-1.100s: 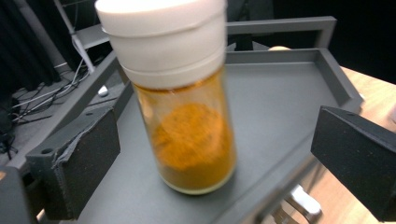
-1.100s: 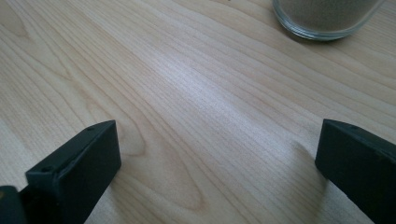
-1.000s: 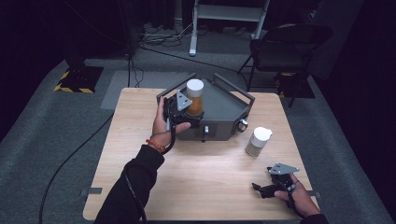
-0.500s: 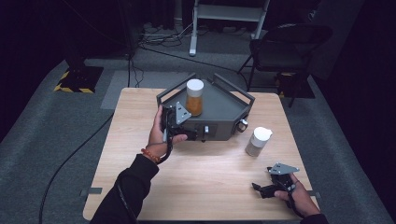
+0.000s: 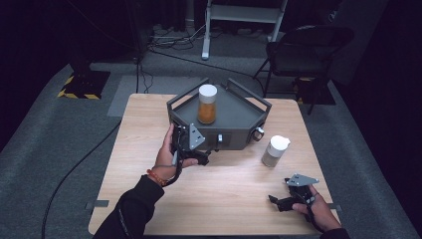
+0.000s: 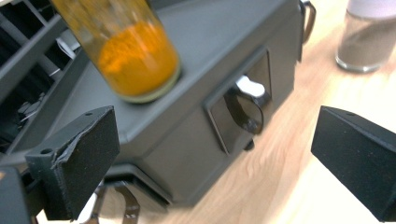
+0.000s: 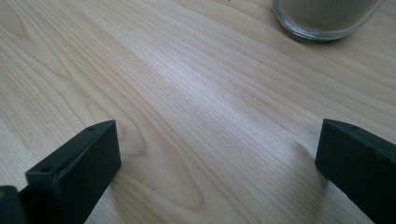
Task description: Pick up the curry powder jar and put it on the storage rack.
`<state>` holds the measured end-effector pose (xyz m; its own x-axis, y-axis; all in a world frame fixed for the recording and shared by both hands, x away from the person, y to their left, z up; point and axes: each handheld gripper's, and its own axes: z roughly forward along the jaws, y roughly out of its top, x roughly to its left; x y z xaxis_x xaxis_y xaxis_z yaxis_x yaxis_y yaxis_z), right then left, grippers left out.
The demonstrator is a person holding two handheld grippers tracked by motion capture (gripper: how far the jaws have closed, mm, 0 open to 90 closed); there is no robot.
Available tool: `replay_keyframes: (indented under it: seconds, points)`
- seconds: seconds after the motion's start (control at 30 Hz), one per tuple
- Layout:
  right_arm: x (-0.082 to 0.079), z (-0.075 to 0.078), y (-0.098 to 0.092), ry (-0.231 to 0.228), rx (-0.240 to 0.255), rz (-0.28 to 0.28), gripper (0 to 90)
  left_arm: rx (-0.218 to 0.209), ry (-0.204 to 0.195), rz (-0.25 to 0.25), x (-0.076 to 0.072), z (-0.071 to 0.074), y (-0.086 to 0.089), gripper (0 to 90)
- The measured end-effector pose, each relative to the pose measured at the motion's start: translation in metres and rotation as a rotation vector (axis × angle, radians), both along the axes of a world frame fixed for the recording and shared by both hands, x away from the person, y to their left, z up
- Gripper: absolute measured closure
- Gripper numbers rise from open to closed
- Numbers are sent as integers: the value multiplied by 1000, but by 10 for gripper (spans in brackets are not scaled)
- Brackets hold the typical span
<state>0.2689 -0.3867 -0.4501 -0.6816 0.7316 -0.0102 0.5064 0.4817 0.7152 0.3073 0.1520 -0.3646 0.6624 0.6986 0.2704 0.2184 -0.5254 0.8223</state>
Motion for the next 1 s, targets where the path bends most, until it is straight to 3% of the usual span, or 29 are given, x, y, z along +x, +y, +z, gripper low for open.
replay_keyframes:
  seconds: [0.2, 0.37, 0.6, 0.7, 1.0]
  points:
    - [0, 0, 0, 0, 0, 0, 0, 26, 36, -10, -7, -11, 1, 11]
    - [0, 0, 0, 0, 0, 0, 0, 14, 58, -9, -12, -21, 4, 11]
    - [0, 0, 0, 0, 0, 0, 0, 32, 73, -5, -17, -30, 0, 12]
    - [0, 0, 0, 0, 0, 0, 0, 28, 102, -9, -16, -33, 0, 12]
    - [0, 0, 0, 0, 0, 0, 0, 62, 108, 8, -24, -45, 2, 12]
